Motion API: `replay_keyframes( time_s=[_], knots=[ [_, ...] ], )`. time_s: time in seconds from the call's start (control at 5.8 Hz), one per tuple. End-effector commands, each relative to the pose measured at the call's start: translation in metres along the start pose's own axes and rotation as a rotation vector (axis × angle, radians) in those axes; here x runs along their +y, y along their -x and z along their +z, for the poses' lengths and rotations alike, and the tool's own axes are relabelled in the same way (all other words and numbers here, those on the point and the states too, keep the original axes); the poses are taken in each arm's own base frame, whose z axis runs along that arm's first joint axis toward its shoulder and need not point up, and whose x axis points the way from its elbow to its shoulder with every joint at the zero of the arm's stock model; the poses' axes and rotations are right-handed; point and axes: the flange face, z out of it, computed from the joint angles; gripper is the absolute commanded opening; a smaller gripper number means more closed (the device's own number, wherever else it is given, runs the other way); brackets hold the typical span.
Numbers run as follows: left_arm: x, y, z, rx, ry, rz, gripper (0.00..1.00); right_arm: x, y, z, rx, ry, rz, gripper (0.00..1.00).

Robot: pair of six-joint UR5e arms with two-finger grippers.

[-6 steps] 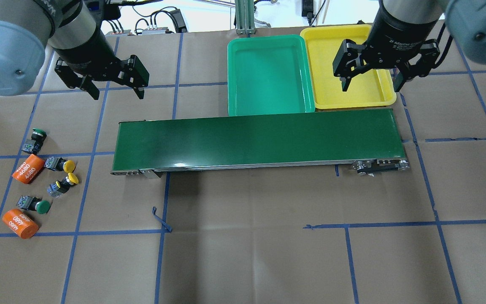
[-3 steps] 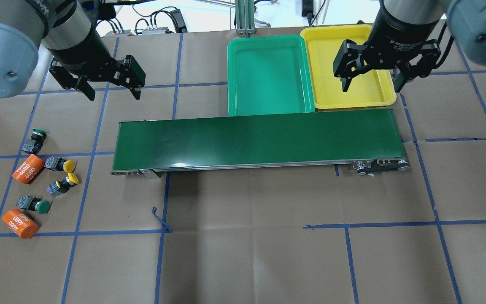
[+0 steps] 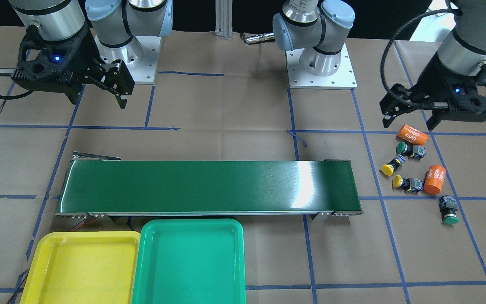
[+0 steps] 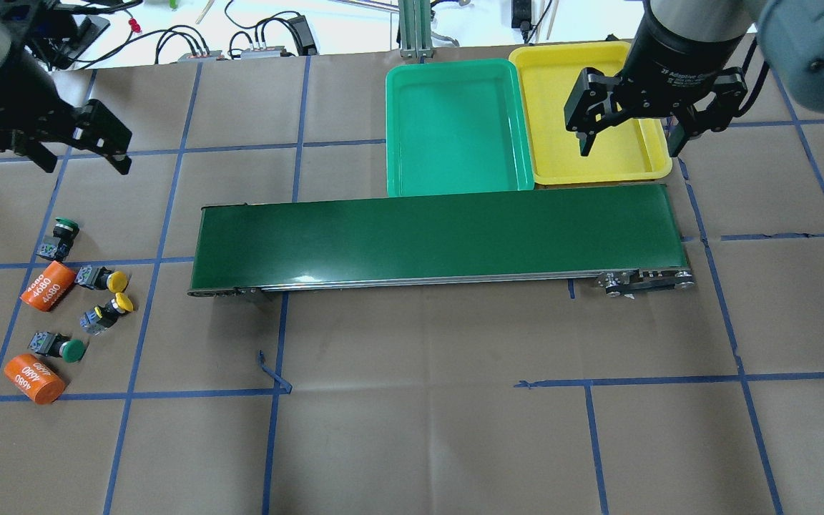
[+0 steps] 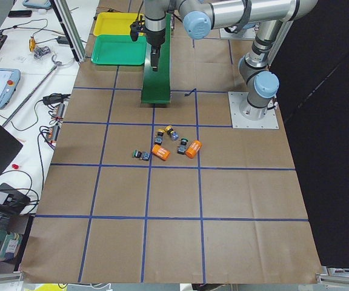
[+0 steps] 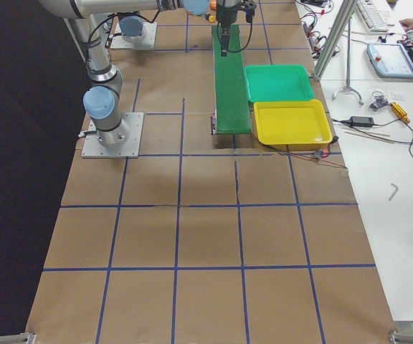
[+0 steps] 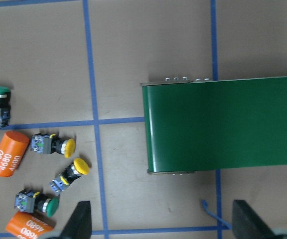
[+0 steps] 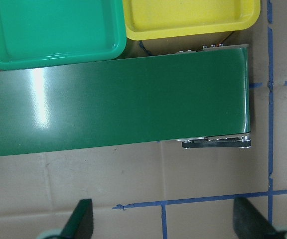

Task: Sort buttons by color to trays
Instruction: 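Move the left gripper down toward the pile of parts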

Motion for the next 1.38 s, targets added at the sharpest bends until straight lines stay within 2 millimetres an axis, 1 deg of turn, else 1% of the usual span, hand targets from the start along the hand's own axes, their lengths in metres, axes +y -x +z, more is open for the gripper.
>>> replay_keyframes(
  time_s=[0.0, 0.17, 0.34, 0.52, 0.69, 0.86, 1.03, 1.21],
  knots=[
    [0.045, 0.101, 0.033, 0.038, 0.047, -0.01, 0.98, 0.0, 0.001, 0.001, -0.006, 0.003, 0.001, 1.0],
    [0.057, 0.147, 0.053, 0.019, 0.024, -0.126, 0.97, 0.0, 0.001, 0.0, -0.005, 0.0, 0.0, 1.0],
    [0.07, 0.175, 0.095, 0.004, 0.009, -0.269, 0.96, 0.0, 0.001, 0.001, -0.006, 0.001, 0.001, 1.0],
    [0.078, 0.174, 0.135, -0.005, 0.016, -0.323, 0.96, 0.0, 0.001, 0.0, -0.008, 0.0, 0.0, 1.0],
    [0.094, 0.181, 0.168, 0.026, 0.057, -0.408, 0.96, 0.0, 0.001, 0.0, -0.006, 0.0, 0.001, 1.0],
    [0.105, 0.199, 0.189, 0.04, 0.079, -0.482, 0.97, 0.001, 0.001, 0.001, -0.006, 0.001, 0.001, 1.0],
    [0.105, 0.205, 0.217, 0.067, 0.124, -0.558, 0.97, 0.001, 0.001, 0.001, -0.006, 0.001, 0.001, 1.0],
    [0.108, 0.208, 0.239, 0.084, 0.151, -0.586, 0.97, 0.001, 0.001, 0.001, -0.004, 0.003, 0.001, 1.0]
  ],
)
